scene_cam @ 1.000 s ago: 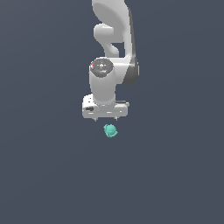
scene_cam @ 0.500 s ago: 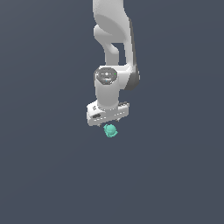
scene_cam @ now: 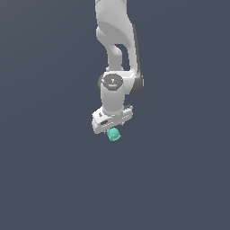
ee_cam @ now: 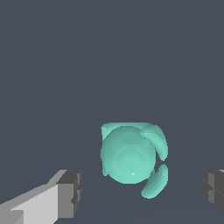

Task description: Pick up the object and move it to a goal position.

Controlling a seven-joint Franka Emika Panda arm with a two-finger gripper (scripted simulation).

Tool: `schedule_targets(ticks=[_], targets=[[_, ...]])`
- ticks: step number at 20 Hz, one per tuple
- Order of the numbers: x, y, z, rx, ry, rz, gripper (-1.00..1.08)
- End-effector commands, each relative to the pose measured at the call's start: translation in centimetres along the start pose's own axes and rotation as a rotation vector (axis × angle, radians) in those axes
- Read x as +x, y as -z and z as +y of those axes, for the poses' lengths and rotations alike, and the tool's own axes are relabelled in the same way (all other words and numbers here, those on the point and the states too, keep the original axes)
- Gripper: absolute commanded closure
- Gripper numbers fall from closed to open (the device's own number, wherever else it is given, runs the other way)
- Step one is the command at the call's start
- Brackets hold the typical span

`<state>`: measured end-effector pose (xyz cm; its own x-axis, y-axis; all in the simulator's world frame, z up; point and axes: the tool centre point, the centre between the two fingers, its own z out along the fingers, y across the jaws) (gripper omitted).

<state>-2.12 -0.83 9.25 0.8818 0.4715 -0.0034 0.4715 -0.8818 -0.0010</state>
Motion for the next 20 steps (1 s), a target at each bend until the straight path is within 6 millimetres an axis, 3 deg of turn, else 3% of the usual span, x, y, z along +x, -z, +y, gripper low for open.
schedule_targets(ticks=[1, 9, 20], targets=[[0.1, -0.2, -0.1, -0.001, 0.021, 0.003, -0.92], [0.0, -0.8, -0.1, -0.001, 0.023, 0.003, -0.92], [0.0, -5.1, -0.2, -0.001, 0.028, 0.003, -0.92]])
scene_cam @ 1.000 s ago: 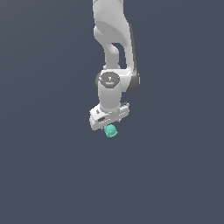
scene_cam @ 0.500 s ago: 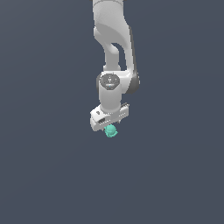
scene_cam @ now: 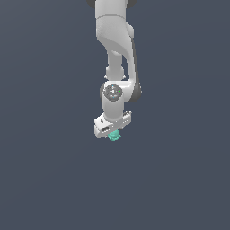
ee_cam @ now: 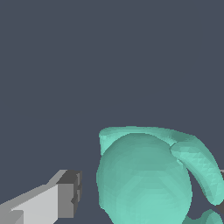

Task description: Pick up the object and move it to a goal position.

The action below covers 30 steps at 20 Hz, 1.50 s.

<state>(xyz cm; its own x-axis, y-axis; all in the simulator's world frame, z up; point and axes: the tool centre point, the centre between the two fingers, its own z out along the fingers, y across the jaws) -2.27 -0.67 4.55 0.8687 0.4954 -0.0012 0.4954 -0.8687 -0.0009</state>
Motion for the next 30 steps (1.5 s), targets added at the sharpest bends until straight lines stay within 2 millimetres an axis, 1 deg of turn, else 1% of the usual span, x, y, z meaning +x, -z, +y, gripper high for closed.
schedule_targets(ticks=[1, 3, 4, 13, 19, 24, 30], targets=[[0.1, -0.5, 0.1, -0.001, 0.000, 0.001, -0.92], [0.1, -0.6, 0.1, -0.001, 0.000, 0.001, -0.92], [0.1, -0.6, 0.1, -0.001, 0.000, 0.001, 1.08], [0.1, -0.6, 0.1, -0.001, 0.000, 0.001, 1.08], [-0.2, -0.1, 0.0, -0.001, 0.002, 0.002, 1.08], [-1.3, 1.2, 0.0, -0.001, 0.002, 0.002, 1.08], [-3.6, 4.0, -0.1, -0.001, 0.002, 0.001, 1.08]])
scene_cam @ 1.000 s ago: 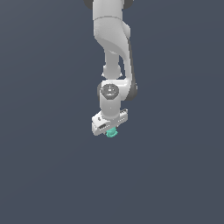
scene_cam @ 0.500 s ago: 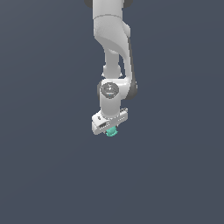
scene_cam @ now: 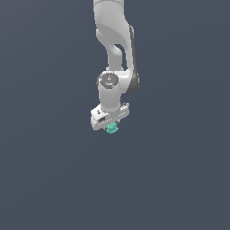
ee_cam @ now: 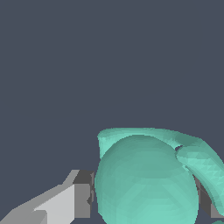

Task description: Pick up the object and move it to a goal position.

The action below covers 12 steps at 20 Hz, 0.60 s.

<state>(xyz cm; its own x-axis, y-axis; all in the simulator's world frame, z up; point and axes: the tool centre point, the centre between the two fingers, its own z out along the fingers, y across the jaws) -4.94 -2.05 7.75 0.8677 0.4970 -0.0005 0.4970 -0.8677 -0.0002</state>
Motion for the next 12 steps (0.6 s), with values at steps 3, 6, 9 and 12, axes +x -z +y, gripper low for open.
schedule_targets(ticks=[3, 6, 9, 12], targets=[[-2.2, 2.7, -0.1, -0.001, 0.000, 0.001, 1.08], [-3.8, 4.7, -0.1, -0.001, -0.001, 0.000, 1.08], [-5.4, 6.7, -0.1, 0.000, -0.001, 0.001, 1.08], [-6.7, 8.3, -0.1, 0.000, -0.001, 0.001, 1.08]])
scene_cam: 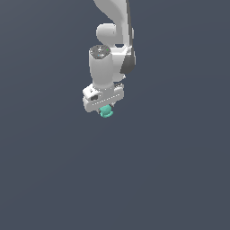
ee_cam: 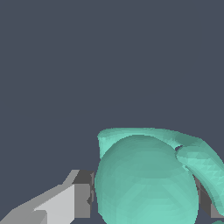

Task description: Pick up the object and move it to a goal position.

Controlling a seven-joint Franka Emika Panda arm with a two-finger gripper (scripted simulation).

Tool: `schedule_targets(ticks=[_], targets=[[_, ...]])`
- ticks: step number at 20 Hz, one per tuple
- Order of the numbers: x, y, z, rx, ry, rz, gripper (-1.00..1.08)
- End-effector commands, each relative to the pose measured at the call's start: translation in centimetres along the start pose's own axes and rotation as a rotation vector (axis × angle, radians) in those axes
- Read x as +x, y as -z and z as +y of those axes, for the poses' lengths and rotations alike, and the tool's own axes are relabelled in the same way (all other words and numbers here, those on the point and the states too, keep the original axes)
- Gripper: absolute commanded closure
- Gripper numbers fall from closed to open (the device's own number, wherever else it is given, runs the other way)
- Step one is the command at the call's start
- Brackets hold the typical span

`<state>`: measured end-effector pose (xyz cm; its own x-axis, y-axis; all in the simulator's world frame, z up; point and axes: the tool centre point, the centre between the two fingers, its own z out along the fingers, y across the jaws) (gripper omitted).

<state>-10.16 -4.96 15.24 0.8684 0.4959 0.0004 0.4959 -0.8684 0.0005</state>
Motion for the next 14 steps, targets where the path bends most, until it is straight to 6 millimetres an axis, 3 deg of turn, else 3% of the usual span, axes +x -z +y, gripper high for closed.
schedule_targets(ticks=[1, 8, 14], targets=[[-1.1, 1.3, 0.0, 0.001, 0.000, 0.000, 1.08], [-2.9, 3.8, 0.0, 0.001, 0.000, 0.000, 1.08], [-3.3, 4.5, 0.1, 0.001, 0.000, 0.000, 1.08]])
